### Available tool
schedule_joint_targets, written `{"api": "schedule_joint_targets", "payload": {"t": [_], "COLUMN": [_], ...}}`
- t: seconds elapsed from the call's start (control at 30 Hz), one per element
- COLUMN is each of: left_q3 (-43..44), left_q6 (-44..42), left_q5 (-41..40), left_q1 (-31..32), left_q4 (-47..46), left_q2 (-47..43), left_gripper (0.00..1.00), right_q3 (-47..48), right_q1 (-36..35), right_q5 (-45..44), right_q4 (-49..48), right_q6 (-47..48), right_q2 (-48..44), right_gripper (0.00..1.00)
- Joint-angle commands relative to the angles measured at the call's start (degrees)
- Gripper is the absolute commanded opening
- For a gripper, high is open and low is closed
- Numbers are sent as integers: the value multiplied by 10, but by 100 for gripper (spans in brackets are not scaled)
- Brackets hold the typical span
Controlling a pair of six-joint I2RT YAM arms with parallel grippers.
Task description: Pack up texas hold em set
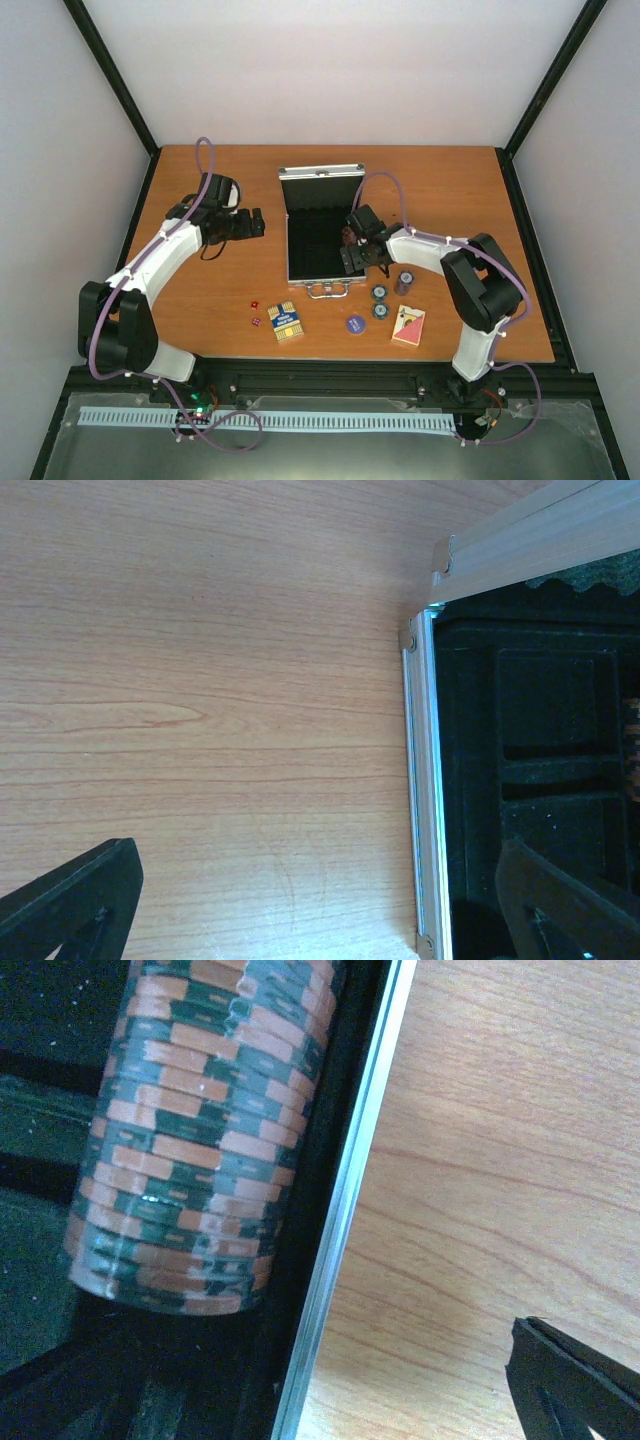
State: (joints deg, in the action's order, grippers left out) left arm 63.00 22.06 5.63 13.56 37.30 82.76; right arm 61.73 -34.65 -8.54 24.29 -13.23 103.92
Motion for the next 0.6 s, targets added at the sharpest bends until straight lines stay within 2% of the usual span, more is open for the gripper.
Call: {"api": "schedule_joint_targets", "payload": {"t": [0.0, 0.3, 0.57], "left_q3": [5, 5, 4], "left_q6": [-14, -19, -19], "left_q5": [-7, -14, -15], "left_q1": [2, 2, 2], "left_q4": [-3, -1, -3], "left_q2": [5, 6, 9], "left_gripper": [100, 100, 100], "right_q3": [6, -37, -43], "right_q1": [3, 3, 3], "right_q5": [-9, -17, -31], "right_q4": [-30, -120, -137], "right_q6": [-10, -12, -8], "right_q2": [19, -8, 5], "right_gripper": [100, 100, 100]}}
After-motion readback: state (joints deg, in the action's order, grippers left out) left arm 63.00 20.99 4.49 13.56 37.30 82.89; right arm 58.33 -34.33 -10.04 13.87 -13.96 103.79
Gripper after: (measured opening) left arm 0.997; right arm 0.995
